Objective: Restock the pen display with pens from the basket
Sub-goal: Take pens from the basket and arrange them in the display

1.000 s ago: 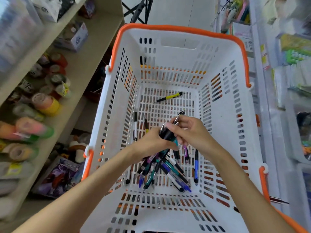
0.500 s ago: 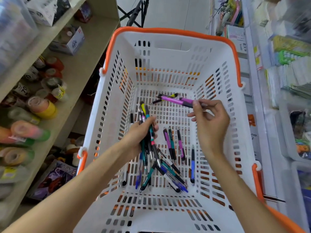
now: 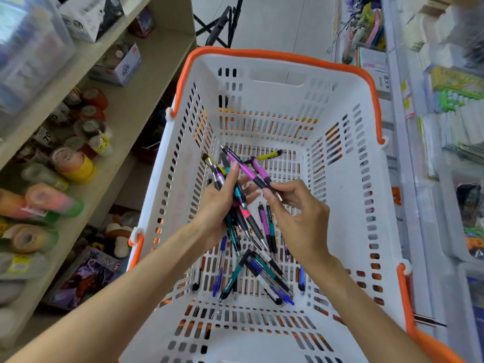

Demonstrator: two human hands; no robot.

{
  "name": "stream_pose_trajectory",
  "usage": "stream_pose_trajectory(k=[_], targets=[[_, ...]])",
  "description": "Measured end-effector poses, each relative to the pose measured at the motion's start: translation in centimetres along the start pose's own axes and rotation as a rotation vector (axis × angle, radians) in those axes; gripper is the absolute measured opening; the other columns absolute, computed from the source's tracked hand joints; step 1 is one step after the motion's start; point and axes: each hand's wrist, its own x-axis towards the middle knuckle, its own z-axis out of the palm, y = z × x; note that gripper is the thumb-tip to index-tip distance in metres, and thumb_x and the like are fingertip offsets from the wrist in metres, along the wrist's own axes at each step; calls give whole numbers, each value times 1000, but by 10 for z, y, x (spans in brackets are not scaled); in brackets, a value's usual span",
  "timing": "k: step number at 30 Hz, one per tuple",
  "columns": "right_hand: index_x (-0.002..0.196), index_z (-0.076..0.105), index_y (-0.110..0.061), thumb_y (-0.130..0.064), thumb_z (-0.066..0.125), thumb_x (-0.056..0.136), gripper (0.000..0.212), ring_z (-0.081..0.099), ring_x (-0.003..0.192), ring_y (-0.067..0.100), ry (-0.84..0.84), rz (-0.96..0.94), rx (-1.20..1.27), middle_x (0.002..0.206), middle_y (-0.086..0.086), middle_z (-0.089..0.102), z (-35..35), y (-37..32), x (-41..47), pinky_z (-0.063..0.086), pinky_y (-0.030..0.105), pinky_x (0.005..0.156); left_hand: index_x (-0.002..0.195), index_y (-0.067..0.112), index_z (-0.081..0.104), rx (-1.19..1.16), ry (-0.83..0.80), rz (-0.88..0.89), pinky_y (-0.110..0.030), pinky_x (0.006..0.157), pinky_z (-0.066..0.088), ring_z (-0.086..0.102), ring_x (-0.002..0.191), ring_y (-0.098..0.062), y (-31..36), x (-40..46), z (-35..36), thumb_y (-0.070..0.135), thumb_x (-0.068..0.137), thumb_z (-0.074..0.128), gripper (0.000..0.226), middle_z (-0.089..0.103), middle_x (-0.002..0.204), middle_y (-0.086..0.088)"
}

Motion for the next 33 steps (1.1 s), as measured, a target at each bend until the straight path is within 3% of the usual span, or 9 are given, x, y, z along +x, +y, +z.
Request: stream_pose_trajectory(k=[3, 8, 12, 15, 19, 22, 26, 29, 33], targets=[[92, 63, -9, -12, 72, 81, 15, 68, 78, 4, -45, 169, 137, 86, -5, 69, 0, -5, 1, 52, 9, 72, 100, 6, 69, 70, 5, 7, -20, 56, 53, 72, 76, -12, 1, -1, -1, 43, 91, 57, 39, 74, 81, -3], [84, 59, -11, -4, 73, 79, 17, 66, 68, 2, -193, 230, 189, 77, -10, 66, 0, -8, 1, 50, 10, 64, 101, 4, 70, 150, 27, 0, -22, 49, 50, 68, 65, -10, 0, 1, -2, 35, 92, 60, 33, 73, 96, -13], [83, 57, -8, -4, 71, 80, 15, 65, 67, 5, -357, 288, 223, 77, -10, 66, 0, -8, 0, 51, 13, 63, 109, 9, 69, 148, -56, 5, -22, 63, 57, 72, 89, -13, -1, -2, -1, 31, 85, 67, 33, 74, 99, -4], [80, 61, -13, -20, 67, 86, 11, 64, 64, 6, -464, 325, 284, 74, -12, 66, -5, -8, 6, 50, 14, 63, 111, 8, 68, 117, -49, -20, -20, 61, 55, 72, 87, -12, -1, -2, -2, 28, 85, 68, 33, 75, 96, -6], [71, 69, -21, -44, 44, 96, 42, 47, 47, 15, -275, 541, 384, 56, -4, 60, -14, -1, 20, 40, 19, 51, 107, 10, 67, 243, -170, -107, -21, 58, 55, 71, 76, -8, 0, -2, -3, 26, 89, 63, 24, 75, 84, 0], [85, 70, -24, -46, 51, 91, 30, 47, 54, 4, -256, 624, 294, 62, -7, 56, -21, 7, 28, 37, 17, 61, 104, 11, 65, 445, -322, -142, -23, 67, 56, 71, 81, -8, -4, -5, 0, 25, 88, 64, 21, 74, 92, 0], [86, 64, -37, -45, 65, 82, 9, 59, 73, 1, -418, 642, 197, 77, -6, 62, -15, 6, 26, 43, 10, 63, 99, 14, 63, 686, -486, -183, -17, 61, 53, 67, 67, -3, -8, -10, -3, 24, 88, 66, 15, 69, 70, 8], [84, 69, -27, -36, 68, 84, 8, 63, 74, 7, -420, 646, 207, 79, -4, 68, -14, 8, 24, 47, 10, 63, 95, 14, 64, 771, -540, -227, -24, 68, 55, 68, 70, -6, -12, -10, -4, 26, 86, 69, 15, 69, 73, 6], [91, 70, -11, -32, 62, 90, 23, 44, 46, 1, -364, 762, 364, 51, -15, 50, -18, 10, 23, 37, 12, 54, 93, 8, 64, 764, -553, -209, -22, 68, 52, 62, 64, -7, -11, -10, -3, 30, 85, 69, 24, 62, 63, 8]])
